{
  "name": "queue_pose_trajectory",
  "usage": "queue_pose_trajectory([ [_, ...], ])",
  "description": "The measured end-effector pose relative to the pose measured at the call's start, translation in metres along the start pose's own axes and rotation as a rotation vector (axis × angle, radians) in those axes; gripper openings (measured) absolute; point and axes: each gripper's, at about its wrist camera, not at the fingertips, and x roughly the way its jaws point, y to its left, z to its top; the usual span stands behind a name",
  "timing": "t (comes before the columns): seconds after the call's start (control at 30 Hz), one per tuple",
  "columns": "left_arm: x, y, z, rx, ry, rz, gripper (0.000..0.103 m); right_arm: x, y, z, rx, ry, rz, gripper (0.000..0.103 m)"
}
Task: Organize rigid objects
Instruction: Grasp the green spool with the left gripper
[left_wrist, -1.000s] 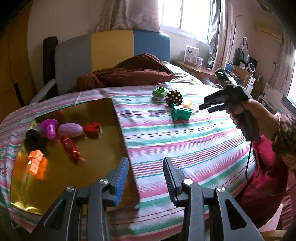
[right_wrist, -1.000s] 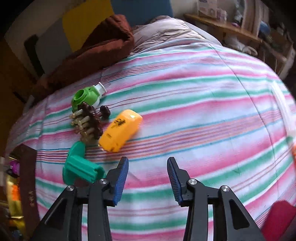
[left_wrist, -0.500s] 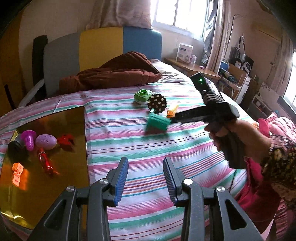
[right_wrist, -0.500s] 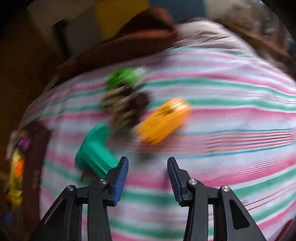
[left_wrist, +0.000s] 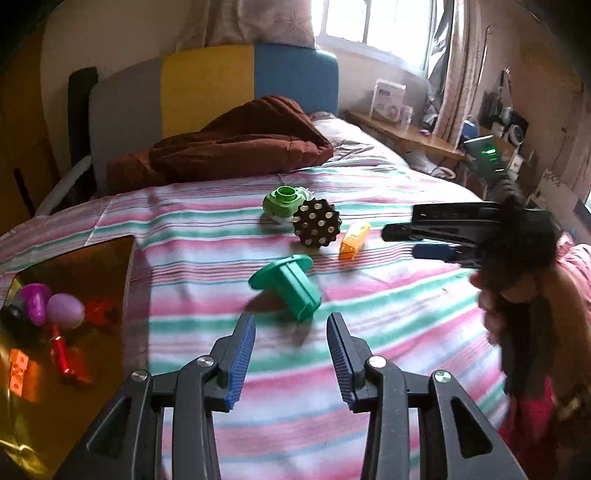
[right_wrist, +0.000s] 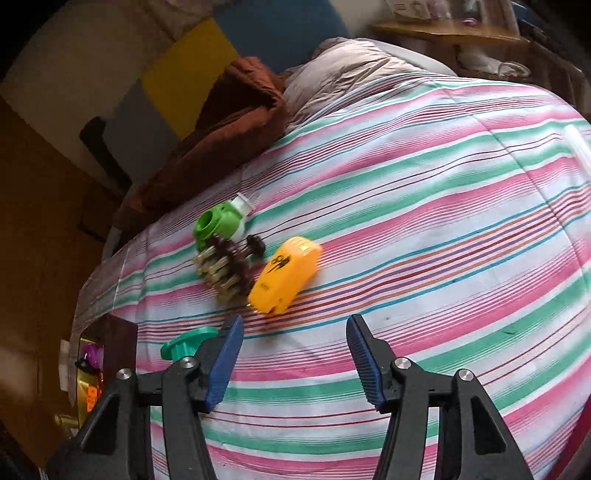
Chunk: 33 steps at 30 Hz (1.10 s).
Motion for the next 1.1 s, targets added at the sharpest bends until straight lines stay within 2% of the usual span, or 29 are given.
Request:
queue_pose_trajectory([
  [0.17,0.043,-0.007,0.013,-0.052,0.071,0.023,0.042,0.002,0.002,0.001,-0.012,-0.010,-0.040,0.059],
  [0.3,0.068,-0.010,0.019,-0.075,0.089,0.037,0.042,0.007,0.000,-0.001,0.004,0.010,-0.034,0.059],
  [0.57,0.106,-0.016,0.022,-0.027,0.111,0.092,0.042,0.005,-0.006,0.000,0.014,0.018,-0.026,0.059],
  [0.63,0.113,-0.014,0.019,-0.027,0.123,0.080,0.042,0.005,-0.006,0.001,0.014,0.018,-0.029,0.059],
  [0.73,0.113,-0.007,0.014,-0.027,0.067,0.051,0.040,0.007,-0.007,0.001,0.016,0.023,-0.030,0.059],
  [0.83,0.114,0.003,0.012,-0.070,0.050,0.010,0.030,0.008,-0.007,0.001,0.016,0.030,-0.031,0.059],
  [0.97,0.109,0.014,0.007,-0.109,0.024,-0.049,0.030,0.010,-0.007,0.000,0.013,0.036,-0.037,0.059],
  [1.1,0.101,0.019,0.002,-0.117,-0.004,-0.049,0.030,0.010,-0.010,-0.001,0.024,0.037,-0.048,0.059],
])
